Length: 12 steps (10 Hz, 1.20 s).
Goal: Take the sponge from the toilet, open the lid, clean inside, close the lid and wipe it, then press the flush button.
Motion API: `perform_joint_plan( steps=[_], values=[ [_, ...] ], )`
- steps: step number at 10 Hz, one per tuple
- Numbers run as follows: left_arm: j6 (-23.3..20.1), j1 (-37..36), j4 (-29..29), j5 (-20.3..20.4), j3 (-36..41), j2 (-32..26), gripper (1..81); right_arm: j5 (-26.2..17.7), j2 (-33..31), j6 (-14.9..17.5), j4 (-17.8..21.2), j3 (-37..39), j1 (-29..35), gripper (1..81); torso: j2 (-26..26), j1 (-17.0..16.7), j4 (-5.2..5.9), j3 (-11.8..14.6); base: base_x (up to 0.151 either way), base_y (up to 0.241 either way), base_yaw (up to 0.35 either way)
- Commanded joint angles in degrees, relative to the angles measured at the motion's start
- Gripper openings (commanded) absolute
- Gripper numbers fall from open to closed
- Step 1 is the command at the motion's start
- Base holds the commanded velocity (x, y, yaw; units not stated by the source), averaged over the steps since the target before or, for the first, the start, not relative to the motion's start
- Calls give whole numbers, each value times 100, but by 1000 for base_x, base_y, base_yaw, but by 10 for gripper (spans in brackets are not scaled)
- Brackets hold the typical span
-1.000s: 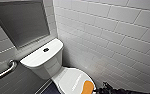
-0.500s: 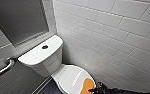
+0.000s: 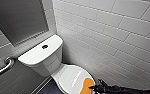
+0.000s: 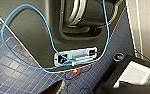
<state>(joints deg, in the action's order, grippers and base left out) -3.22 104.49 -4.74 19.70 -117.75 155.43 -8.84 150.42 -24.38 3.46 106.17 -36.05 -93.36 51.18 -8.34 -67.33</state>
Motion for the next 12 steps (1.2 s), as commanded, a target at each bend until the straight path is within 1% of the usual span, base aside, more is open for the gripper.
perform_joint_plan(
  steps=[1,2,3,4,6,8,9,10,11,12],
  values=[
    [-47,332,-79,-476,112,6,811,-188,60,-14,155,69,612,811,0,0,0,0,0,0,0],
    [-47,332,-79,-476,112,15,811,-197,140,-14,155,175,611,811,-573,369,0,0,0,0,0],
    [-47,332,-80,-476,103,23,811,-197,166,-14,155,219,628,811,-582,373,0,-2,0,0,0],
    [-39,332,-79,-476,59,24,811,-197,184,-14,155,228,646,811,-70,44,0,-2,0,0,0],
    [-39,332,-88,-485,59,41,811,-189,201,-14,146,245,664,811,-267,172,0,-2,0,0,0],
    [-39,332,-88,-493,59,41,811,-188,281,-14,146,333,594,811,-315,205,0,-2,0,0,0],
    [-39,332,-88,-493,59,41,811,-188,359,-14,146,430,532,811,-313,205,0,-325,0,0,0],
    [-39,332,-88,-502,59,41,811,-180,395,-5,138,474,506,811,-313,205,0,-549,0,0,0],
    [-39,332,-88,-502,59,41,811,-179,395,3,128,439,497,811,-315,205,0,-197,0,0,0],
    [-39,332,-88,-502,59,41,811,-163,387,4,111,378,506,811,-315,205,0,-188,0,0,0]
  ],
)
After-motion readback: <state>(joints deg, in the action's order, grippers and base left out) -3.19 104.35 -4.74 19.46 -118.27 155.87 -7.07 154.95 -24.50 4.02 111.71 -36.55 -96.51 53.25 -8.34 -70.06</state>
